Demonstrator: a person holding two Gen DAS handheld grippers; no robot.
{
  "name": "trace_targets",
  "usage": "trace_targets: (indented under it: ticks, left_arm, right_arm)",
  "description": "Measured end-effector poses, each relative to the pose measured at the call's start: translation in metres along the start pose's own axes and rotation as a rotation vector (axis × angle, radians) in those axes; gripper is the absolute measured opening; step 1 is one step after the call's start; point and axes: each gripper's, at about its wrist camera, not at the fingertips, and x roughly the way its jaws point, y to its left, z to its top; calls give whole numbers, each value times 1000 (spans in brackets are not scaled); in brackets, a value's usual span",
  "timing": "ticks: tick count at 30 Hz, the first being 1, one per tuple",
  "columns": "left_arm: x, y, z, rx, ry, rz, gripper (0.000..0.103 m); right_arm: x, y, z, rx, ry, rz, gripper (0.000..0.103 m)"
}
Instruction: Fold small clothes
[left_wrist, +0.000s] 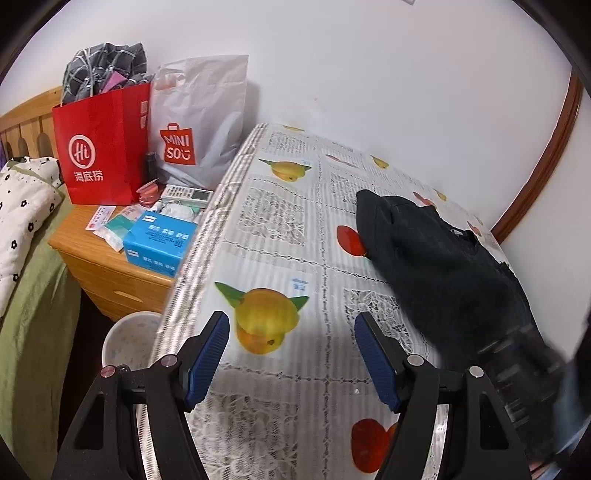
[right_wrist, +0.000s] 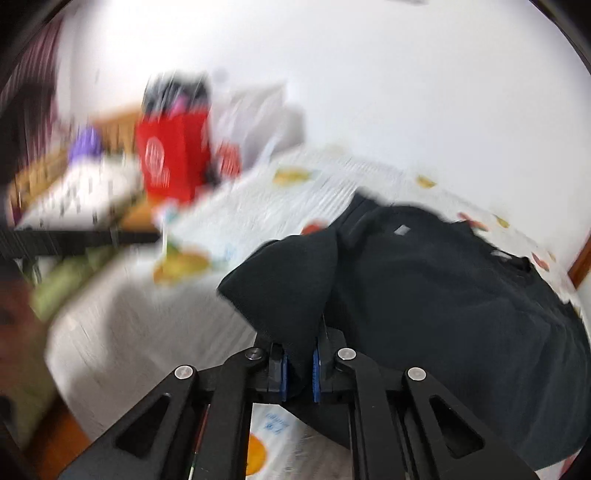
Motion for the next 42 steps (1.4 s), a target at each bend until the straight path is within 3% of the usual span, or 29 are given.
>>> trace_targets:
  ticks: [4,8,11,15,18,23,27,31,35,36,38,39,42]
  left_arm:
    - [8,-22,0,42,9,-35,68]
    - [16,-59,-5,117,12,-98,68]
    - [22,-96,-15,189,25,-181,69]
    - [30,-148,-34,294,54,-292,74]
    - [35,-188,-51,385,87,-354,77]
    - [45,-231,-77,499,140,-385,78]
    - [57,-254,-94,586,159,-335,78]
    - [66,-266,-102,611,159,-291,78]
    - [76,-275,-104,601,178,-304,78]
    - [78,-279,-105,609,168,-286,78]
    - [80,-281,-105,610,145,-258,76]
    - [81,-280,-103,596,134,-249,75]
    - [84,-269,-96,544,123,-246,51]
  right_arm:
    - [-46,-70,16,223,-118,40,8]
    - [-78,-141,-1,415,-215,12,8]
    - [-88,-186,-30,537,-228,-32,8]
    - [-74,-225,-71,650,-144,-84,8]
    - [-64,-237,-93,668,-84,-124,8]
    - [-59,-246,-108,687,-49,-92,8]
    - [-62,-251,-111,680,-47,-59,12]
    - [-58,-256,-100,660,-37,-25,14]
    - [-45,-263,-89,650,-21,27,36]
    - [-41,-264,-88,649,-15,31,38]
    - [-31,-265,-86,639,6,16,36]
    - [-25,-264,-85,619,22,-8,25]
    - [-11,-261,-86,575,64,-31,14]
